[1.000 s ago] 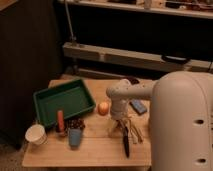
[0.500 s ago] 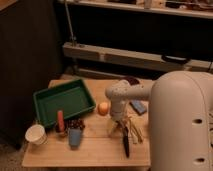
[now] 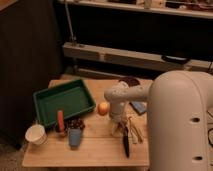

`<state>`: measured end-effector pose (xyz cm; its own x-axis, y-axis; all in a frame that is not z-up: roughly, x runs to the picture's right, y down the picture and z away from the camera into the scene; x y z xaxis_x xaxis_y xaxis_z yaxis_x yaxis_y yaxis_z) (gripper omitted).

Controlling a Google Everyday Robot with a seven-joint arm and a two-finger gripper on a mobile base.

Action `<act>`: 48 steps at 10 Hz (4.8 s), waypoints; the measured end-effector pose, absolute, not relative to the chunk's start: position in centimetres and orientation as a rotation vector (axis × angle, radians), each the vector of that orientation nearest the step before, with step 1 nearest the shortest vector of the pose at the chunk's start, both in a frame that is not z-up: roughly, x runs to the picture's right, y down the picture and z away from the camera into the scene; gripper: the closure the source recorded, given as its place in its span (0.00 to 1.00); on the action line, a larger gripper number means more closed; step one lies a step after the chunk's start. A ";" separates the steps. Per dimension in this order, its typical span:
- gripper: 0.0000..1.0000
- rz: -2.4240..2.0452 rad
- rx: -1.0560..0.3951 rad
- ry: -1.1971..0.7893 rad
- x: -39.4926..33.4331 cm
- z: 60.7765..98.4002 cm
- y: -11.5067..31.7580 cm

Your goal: Place brush in table surface

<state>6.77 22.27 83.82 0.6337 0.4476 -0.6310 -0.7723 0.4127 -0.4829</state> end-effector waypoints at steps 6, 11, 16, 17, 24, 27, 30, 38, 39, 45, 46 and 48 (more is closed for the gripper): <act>1.00 0.797 -0.836 0.437 6.5 83.6 21.9; 1.00 0.810 -0.848 0.434 6.6 83.7 22.0; 1.00 0.819 -0.793 0.382 6.7 79.7 19.9; 1.00 0.821 -0.774 0.366 6.6 77.8 18.7; 1.00 0.829 -0.662 0.216 8.0 64.3 11.9; 1.00 0.822 -0.630 0.170 8.0 62.3 11.4; 1.00 0.837 -0.632 0.137 8.0 62.6 11.5; 1.00 0.897 -0.758 0.136 3.6 70.6 13.0; 1.00 0.901 -0.780 0.140 2.9 72.2 13.6; 1.00 0.905 -0.899 0.139 -0.4 77.1 17.7; 1.00 0.898 -0.910 0.145 -0.9 77.5 18.5; 1.00 0.881 -0.927 0.161 -1.9 78.0 20.1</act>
<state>-1.92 20.07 78.01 0.6517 0.5913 -0.4750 -0.7213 0.2895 -0.6293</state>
